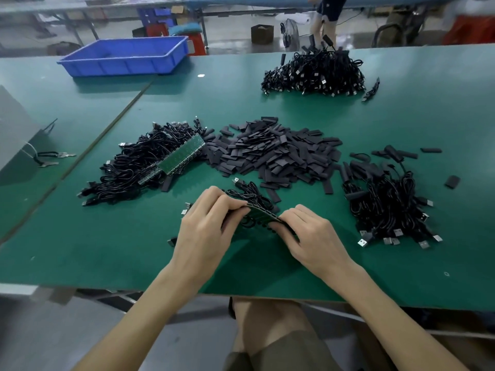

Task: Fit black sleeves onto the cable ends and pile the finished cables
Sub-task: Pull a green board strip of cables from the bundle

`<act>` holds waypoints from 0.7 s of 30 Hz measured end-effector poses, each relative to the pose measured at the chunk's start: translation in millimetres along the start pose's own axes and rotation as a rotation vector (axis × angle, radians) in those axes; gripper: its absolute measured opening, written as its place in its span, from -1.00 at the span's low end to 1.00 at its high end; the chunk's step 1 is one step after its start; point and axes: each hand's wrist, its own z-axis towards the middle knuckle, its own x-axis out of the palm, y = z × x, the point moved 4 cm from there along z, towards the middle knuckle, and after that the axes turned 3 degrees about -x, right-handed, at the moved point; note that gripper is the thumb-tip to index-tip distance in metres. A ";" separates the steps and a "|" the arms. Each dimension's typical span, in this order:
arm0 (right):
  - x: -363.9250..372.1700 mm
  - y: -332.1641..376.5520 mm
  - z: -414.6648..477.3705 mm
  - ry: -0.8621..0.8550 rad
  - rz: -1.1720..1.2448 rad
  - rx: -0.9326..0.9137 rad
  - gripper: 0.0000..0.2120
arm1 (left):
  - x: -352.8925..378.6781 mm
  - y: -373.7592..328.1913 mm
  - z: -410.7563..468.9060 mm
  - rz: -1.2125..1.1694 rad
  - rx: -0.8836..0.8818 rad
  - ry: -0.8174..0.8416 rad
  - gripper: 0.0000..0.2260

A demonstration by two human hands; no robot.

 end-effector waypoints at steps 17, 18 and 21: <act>-1.0 4.0 -0.7 0.001 0.009 -0.031 -0.71 | 9.0 2.8 0.0 0.048 0.086 -0.100 -0.89; -1.3 4.6 -0.6 -0.004 0.006 -0.036 -0.69 | 10.2 2.8 0.5 0.048 0.084 -0.099 -0.89; -1.8 4.9 -1.4 -0.002 -0.001 -0.029 -0.71 | 11.9 2.6 2.3 0.043 0.070 -0.084 -0.89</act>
